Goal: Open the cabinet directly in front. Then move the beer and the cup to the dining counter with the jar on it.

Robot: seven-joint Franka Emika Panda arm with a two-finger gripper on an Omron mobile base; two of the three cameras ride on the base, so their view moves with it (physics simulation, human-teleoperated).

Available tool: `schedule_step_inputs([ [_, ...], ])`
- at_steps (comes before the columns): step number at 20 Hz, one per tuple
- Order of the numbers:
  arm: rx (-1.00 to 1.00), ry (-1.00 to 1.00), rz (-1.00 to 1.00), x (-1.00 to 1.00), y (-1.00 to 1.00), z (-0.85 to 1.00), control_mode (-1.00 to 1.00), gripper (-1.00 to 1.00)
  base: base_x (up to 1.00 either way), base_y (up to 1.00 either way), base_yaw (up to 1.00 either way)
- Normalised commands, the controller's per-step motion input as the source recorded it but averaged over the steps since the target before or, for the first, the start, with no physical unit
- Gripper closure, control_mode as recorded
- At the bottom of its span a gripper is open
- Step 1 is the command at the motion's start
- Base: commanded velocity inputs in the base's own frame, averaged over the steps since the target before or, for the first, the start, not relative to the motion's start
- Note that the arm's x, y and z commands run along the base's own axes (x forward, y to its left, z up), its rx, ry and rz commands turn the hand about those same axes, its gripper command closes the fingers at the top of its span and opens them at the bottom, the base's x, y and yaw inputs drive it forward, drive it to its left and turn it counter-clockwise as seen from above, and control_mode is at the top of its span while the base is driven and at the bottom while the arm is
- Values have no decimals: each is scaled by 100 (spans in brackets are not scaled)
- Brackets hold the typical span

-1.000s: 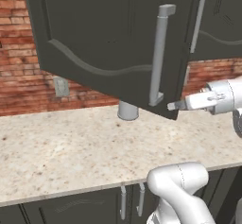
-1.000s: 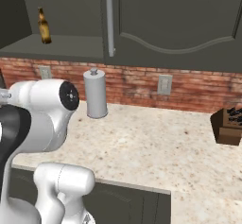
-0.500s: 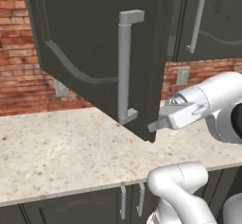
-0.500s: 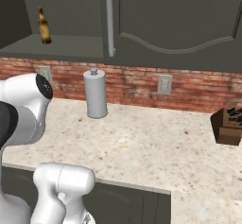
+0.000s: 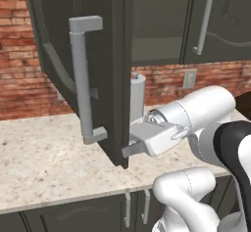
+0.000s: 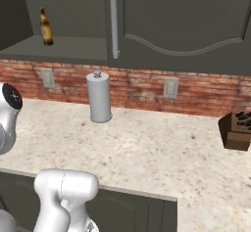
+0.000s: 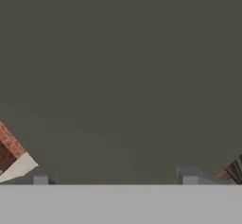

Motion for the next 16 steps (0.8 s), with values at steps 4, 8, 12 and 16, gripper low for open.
schedule_step_inputs([
  [4,26,4,0,20,82,-47,-100,-100,0,0,0],
  [8,0,0,-4,19,42,-12,-100,-100,0,0,0],
  [12,0,0,-7,39,67,-15,-100,-100,0,0,0],
  [16,5,0,-14,2,-48,8,-100,-100,0,0,0],
])
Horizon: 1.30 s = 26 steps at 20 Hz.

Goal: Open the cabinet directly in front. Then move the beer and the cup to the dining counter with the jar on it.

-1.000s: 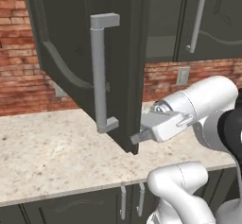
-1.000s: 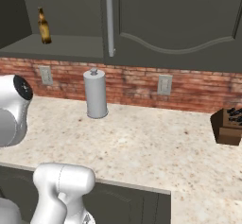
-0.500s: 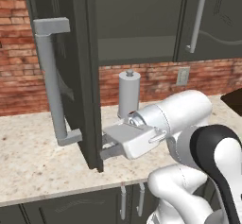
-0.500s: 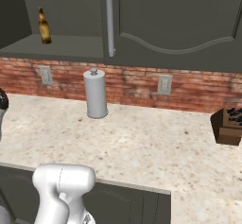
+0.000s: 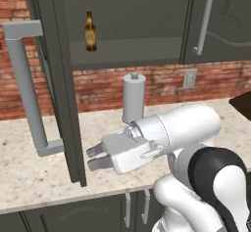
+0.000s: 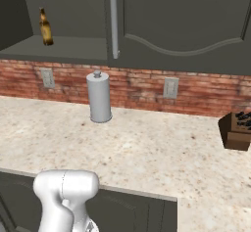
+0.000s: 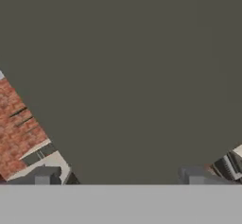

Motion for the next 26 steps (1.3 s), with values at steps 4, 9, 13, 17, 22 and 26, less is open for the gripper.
schedule_step_inputs([
  [4,2,7,-13,-20,-100,36,-100,-100,0,0,0],
  [9,0,10,-17,-27,-100,23,-100,-100,0,0,0],
  [13,0,-4,-29,-47,-100,-1,-100,-100,0,0,0],
  [17,-12,-16,-46,-16,-100,-38,-100,-100,0,0,0],
  [22,-15,-16,-60,0,-100,-56,-100,-100,0,0,0],
  [26,-8,-7,-69,4,-100,-37,-100,-100,0,0,0],
])
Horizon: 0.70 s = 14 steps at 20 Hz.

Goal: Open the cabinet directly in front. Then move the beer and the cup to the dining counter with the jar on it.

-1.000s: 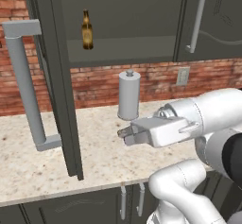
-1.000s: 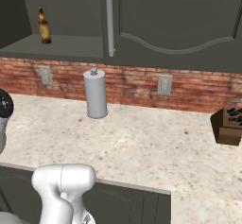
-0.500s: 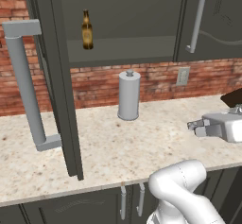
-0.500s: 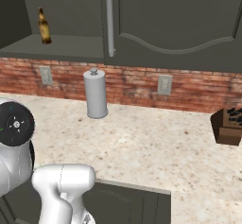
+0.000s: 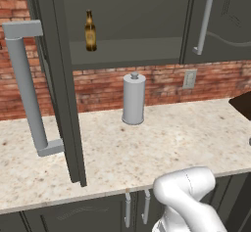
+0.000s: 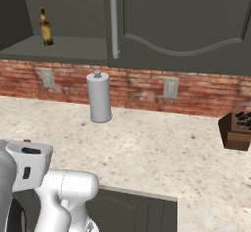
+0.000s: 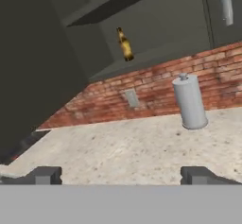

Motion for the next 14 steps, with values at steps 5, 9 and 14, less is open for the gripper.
schedule_step_inputs([
  [5,-3,-6,-61,35,-68,-1,-100,-100,0,0,0],
  [9,0,-9,-9,34,0,14,-100,-100,0,0,0],
  [14,0,-28,0,33,0,29,-100,-100,0,0,0],
])
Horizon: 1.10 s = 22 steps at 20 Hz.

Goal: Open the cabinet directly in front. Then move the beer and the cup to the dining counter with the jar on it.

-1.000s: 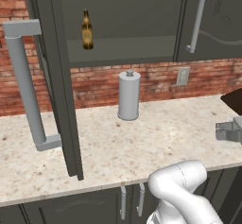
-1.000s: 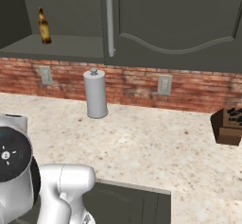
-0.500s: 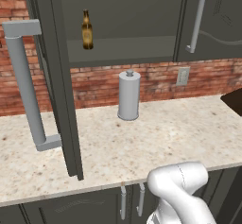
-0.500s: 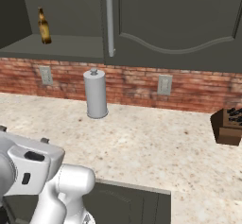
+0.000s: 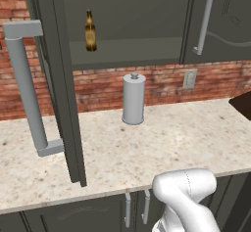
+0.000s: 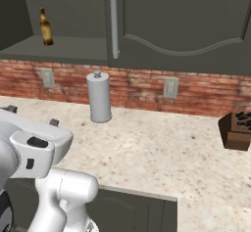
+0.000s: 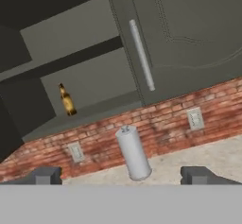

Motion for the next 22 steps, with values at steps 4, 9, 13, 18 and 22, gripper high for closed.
schedule_step_inputs([
  [4,-11,-48,1,2,0,1,-100,-100,0,0,0],
  [9,-15,-18,0,0,10,-4,-100,-100,0,0,0],
  [13,-4,0,0,7,4,0,-100,-100,0,0,0],
  [18,1,0,0,74,-2,15,-100,-100,0,0,0],
  [22,0,0,0,100,-4,5,-100,-100,0,0,0],
])
